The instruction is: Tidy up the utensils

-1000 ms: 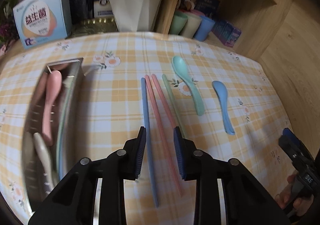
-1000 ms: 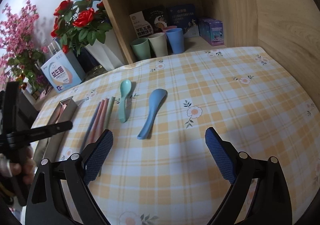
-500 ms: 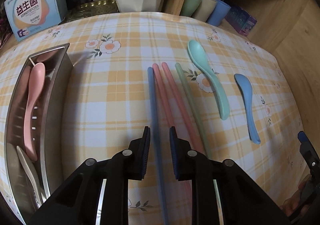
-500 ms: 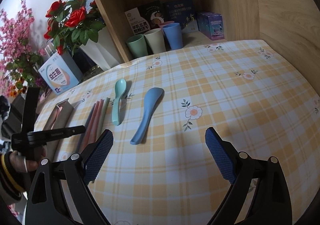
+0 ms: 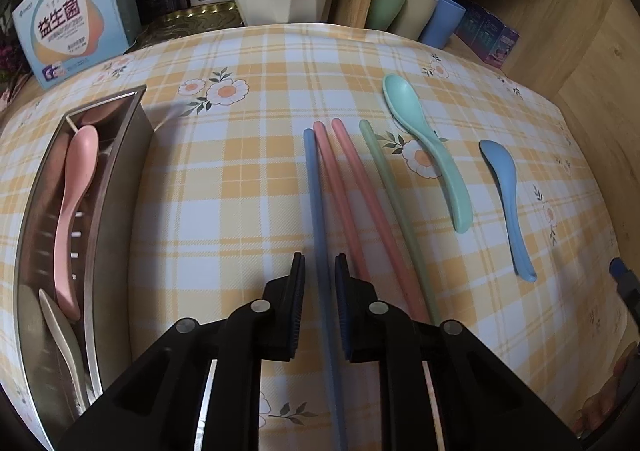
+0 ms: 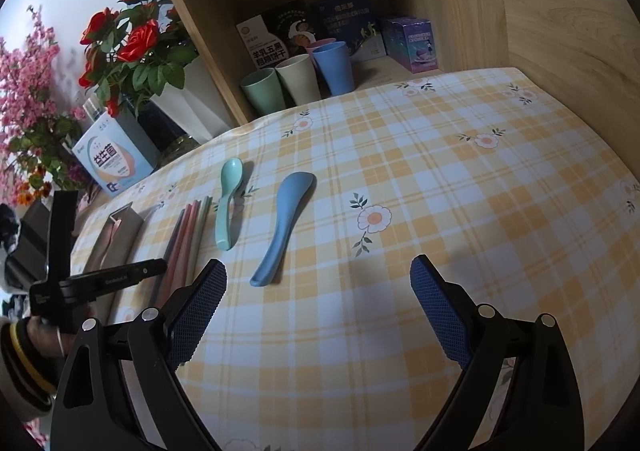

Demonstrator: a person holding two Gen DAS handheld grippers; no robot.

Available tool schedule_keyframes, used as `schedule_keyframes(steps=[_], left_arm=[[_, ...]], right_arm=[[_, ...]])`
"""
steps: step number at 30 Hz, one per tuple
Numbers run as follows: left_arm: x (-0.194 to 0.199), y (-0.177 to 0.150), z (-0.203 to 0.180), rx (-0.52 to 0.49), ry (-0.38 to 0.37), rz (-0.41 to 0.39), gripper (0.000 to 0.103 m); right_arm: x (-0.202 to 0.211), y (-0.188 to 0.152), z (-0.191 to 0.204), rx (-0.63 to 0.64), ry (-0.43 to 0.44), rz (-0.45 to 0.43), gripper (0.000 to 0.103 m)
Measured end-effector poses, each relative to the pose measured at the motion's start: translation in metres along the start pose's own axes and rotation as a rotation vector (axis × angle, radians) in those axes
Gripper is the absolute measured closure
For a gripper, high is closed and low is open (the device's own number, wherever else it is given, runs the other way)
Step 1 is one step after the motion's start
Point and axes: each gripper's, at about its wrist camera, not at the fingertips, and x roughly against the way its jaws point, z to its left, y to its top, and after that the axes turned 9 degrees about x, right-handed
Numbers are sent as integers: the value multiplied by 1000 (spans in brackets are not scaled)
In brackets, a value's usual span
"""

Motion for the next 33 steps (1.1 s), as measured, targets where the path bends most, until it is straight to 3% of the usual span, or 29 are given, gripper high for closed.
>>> schedule_keyframes(steps=[9, 15, 21, 33], left_arm=[[-3, -5, -15, -113, 79, -44, 91], [1, -12, -16, -86, 85, -18, 97], [14, -30, -17, -80, 55, -2, 97], [55, -48, -10, -18, -4, -71, 97]], right_arm=[[10, 0, -3, -21, 3, -12, 13], [19, -3, -10, -54, 5, -4, 13], [27, -7, -14, -72, -5, -6, 13], [10, -25, -3, -45, 13, 18, 13]])
